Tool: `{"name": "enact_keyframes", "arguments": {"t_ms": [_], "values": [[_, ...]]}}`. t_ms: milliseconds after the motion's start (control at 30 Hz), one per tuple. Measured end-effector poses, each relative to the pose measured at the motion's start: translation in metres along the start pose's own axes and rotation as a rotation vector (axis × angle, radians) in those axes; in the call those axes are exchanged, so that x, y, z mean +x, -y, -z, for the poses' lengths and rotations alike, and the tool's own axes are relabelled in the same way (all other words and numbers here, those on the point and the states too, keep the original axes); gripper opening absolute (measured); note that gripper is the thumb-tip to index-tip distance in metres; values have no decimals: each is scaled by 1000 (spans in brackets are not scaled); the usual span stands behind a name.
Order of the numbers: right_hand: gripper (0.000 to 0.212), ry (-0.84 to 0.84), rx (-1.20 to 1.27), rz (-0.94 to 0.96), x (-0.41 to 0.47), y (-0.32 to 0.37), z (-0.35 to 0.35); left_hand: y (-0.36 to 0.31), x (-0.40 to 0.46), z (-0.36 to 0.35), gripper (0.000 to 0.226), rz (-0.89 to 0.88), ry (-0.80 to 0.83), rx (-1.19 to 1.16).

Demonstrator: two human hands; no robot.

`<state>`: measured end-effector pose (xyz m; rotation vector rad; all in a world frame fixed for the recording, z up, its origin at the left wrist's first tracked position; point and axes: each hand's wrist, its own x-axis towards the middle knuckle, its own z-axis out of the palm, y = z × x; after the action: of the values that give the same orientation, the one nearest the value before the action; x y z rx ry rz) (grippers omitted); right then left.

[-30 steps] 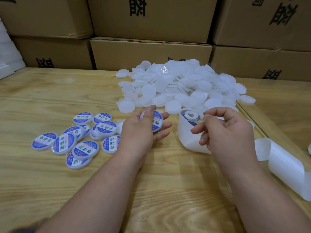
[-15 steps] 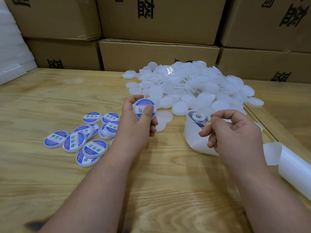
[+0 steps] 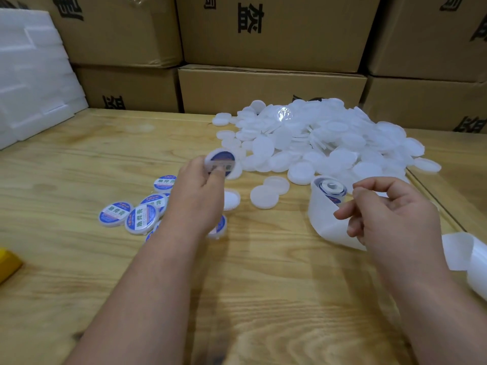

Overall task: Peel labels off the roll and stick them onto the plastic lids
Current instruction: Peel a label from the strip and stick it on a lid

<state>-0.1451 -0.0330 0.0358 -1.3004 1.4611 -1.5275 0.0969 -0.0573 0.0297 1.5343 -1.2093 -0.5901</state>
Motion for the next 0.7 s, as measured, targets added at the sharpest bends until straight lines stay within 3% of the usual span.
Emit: {"name": "enact_keyframes", "arguments": {"t_ms": [133,267,367,500,567,633,700], "values": [[9,8,3,1,-1,0,0,-4,-2,10,25,90,-7,-17],[7,3,17,-4,-2,0,-1,4,1,15,36,98,-16,109],[9,3,33,-12,-2,1,-1,12,10,21,31,165,-25,262],[8,1,31,-8,-4,2,-1,21,15,23,45,295,-61,630],[8,2,17,-3,-4,2,0,19,14,19,52,222,-121,688],[9,3,5,1,-3,2,0,16,13,10,53,42,-144,670],[10,0,-6,9,-2,2,0,10,6,-5,54,-153,-12,552]]}}
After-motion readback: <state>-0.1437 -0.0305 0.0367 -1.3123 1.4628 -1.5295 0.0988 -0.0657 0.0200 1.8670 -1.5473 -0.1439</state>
